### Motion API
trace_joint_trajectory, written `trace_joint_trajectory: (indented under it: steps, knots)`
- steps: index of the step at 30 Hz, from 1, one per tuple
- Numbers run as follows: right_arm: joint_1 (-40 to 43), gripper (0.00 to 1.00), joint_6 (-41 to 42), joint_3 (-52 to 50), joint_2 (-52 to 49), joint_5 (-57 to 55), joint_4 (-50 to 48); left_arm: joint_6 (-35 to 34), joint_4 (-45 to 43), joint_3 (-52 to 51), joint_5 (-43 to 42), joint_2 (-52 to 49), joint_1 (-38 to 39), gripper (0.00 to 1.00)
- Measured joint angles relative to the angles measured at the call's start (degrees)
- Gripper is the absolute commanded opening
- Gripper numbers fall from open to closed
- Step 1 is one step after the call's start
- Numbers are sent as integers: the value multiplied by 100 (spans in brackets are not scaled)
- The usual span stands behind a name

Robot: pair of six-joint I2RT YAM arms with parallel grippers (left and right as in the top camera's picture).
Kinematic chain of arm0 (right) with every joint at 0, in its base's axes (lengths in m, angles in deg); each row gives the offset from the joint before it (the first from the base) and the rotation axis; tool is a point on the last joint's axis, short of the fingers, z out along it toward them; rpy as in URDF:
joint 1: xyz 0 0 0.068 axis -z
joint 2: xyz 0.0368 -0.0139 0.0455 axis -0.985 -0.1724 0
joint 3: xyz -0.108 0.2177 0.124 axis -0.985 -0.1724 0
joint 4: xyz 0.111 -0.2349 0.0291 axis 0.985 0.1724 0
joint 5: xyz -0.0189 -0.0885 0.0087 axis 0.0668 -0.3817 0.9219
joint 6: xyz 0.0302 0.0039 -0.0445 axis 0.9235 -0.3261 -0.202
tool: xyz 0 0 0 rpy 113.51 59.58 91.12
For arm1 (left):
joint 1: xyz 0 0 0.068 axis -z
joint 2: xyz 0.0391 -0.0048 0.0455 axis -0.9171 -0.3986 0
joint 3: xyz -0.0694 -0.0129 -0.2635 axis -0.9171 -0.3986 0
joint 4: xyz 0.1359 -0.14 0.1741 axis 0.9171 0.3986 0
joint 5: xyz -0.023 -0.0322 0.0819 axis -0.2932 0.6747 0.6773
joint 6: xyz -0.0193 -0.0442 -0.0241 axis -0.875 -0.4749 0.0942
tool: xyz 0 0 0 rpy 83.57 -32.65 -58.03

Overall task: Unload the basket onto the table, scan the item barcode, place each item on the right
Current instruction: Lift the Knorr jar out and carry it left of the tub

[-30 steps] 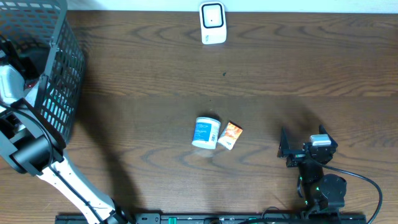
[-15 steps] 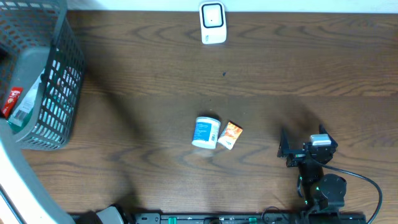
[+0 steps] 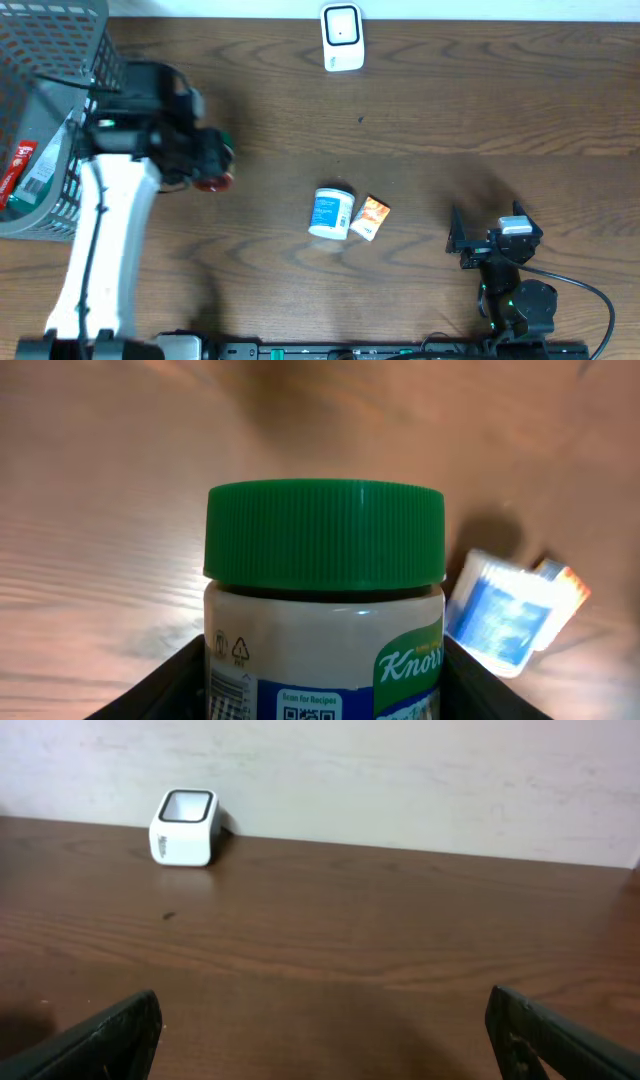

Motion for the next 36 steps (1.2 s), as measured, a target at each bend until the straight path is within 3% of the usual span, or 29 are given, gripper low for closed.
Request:
trace_joint_trajectory:
  steps: [6,14,24,36]
  knots:
    - [0,99,0,0,0,0,-2,-20,-800,-964,-4,-275,610,44]
    - [0,99,0,0,0,0,2,-179,-1587,-1646,4,-289,715,44]
    - [0,99,0,0,0,0,0,-195,-1967,-2201,7,-291,750,44]
    - [0,99,0,0,0,0,-2,-195,-2455,-2542,251,-293,1460,44]
